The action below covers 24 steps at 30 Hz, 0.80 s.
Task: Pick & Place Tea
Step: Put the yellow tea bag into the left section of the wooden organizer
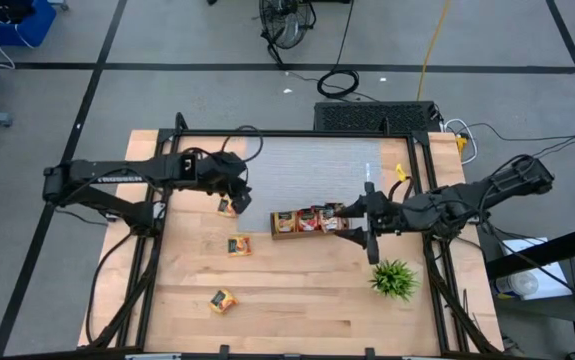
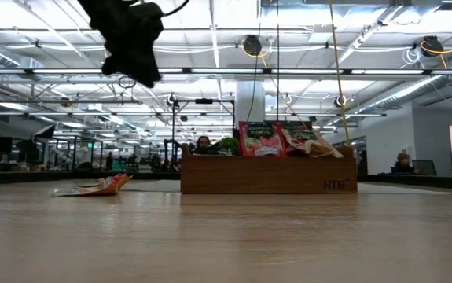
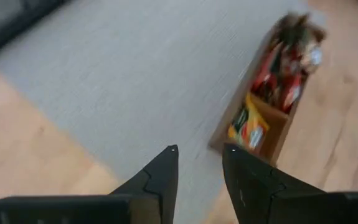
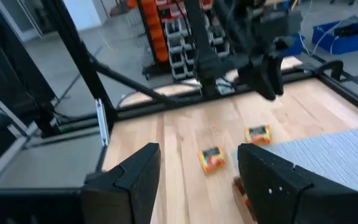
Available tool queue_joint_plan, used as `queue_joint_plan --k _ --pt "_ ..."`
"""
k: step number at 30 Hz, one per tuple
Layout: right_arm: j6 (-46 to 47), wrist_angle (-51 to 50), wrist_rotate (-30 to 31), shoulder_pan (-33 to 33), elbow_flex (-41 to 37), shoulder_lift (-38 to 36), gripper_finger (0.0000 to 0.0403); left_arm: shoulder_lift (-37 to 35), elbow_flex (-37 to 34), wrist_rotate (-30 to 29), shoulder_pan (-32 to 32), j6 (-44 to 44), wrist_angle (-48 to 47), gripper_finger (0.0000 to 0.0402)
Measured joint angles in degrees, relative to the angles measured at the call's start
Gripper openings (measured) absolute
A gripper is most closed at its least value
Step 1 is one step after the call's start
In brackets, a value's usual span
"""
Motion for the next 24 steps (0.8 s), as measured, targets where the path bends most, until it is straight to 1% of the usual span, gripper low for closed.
queue_joint_plan --k 4,7,10,12,15,20,24 --pt "0.25 1.45 -0.09 -0.03 -0.01 2.13 0.0194 -0.07 -0.02 -2.18 0.00 -12.79 -1.96 0.0127" --pt "1.14 1.51 -0.14 0.10 -0.02 3.47 0.0193 0.94 0.00 -5.04 0.01 -21.21 -4.70 0.0127" --pt "1.23 2.27 -0.14 0.10 0.00 4.80 0.0196 1.64 -0.02 -6.51 0.53 -28.66 -10.56 0.0127" --pt "1.56 3.38 -0.12 0.10 -0.01 5.35 0.0200 3.13 0.10 -6.70 0.81 -32.49 -12.67 0.0127" --pt "1.89 5.35 -0.12 -0.12 0.00 6.18 0.0206 6.39 -0.09 -6.68 0.91 -34.40 -16.18 0.0127" --pt "1.79 7.49 -0.16 -0.40 0.00 7.28 0.0214 13.01 0.04 -6.57 0.27 -35.10 -15.28 0.0127" --pt "1.36 7.48 -0.33 -0.35 0.00 7.35 0.0217 18.88 0.00 -6.73 -0.07 -37.96 -16.79 0.0127"
